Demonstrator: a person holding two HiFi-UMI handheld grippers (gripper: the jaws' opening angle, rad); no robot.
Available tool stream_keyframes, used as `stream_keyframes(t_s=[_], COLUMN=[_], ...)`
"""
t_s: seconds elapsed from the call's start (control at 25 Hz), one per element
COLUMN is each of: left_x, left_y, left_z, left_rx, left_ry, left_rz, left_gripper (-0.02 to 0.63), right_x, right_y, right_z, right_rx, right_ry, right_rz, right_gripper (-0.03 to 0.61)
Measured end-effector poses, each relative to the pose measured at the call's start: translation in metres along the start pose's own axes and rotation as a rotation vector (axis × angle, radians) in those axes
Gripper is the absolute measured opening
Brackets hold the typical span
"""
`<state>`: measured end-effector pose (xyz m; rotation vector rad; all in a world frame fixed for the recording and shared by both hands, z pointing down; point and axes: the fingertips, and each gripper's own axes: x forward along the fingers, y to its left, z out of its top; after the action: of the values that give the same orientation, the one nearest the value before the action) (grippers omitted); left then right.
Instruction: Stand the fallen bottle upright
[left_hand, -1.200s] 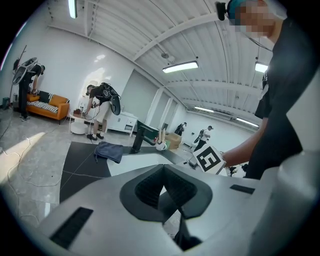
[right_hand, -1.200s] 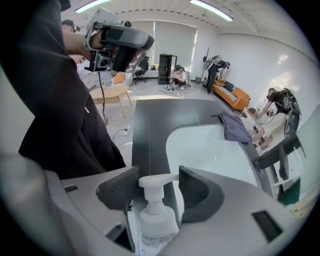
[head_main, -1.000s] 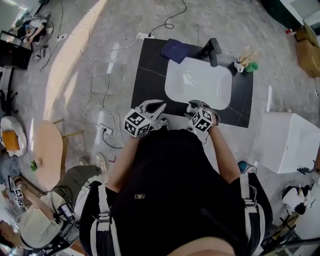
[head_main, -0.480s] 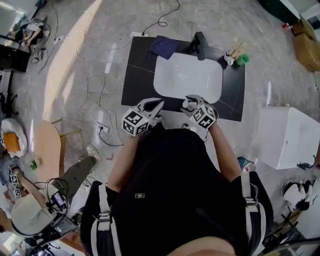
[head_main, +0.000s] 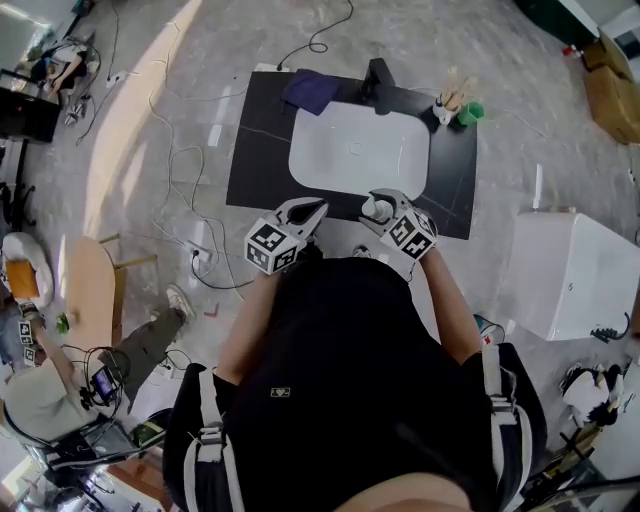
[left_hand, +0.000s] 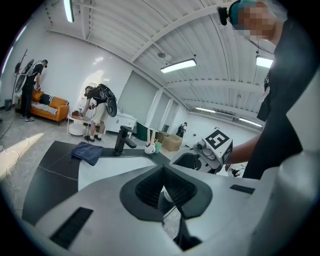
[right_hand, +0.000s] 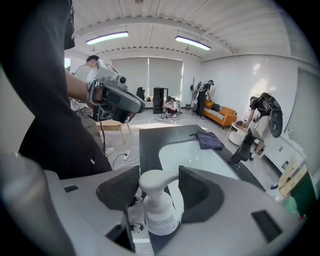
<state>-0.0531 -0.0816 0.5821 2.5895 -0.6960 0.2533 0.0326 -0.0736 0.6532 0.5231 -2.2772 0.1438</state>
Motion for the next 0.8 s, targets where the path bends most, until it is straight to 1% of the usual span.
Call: stream_keyframes(t_s=[0.32,0.52,0.8], left_x=[0.016,0.027,0.04], left_y=[-0.024,-0.04,-0.061], left_z=[-0.003,-0.007,-0.016], left_rx=[-0.007,-0.014,-0.019], left_ry=[-0.016,-0.025,-0.016], left_rz=[0.042,0.065,0.081], left_gripper=[0.015,0.015,0.015], right_x=[-0.03,-0.045,-0.06], right_y=[-0.008,-0.013,-0.017], right_z=[-0.012,-0.021,-0.036], right_rx=[0.023,0.038,0.026], right_ry=[-0.046,-0.075,-0.091], right_rz=[0.059,0.061,0.067], right_gripper=[0.301,0.299,0.299])
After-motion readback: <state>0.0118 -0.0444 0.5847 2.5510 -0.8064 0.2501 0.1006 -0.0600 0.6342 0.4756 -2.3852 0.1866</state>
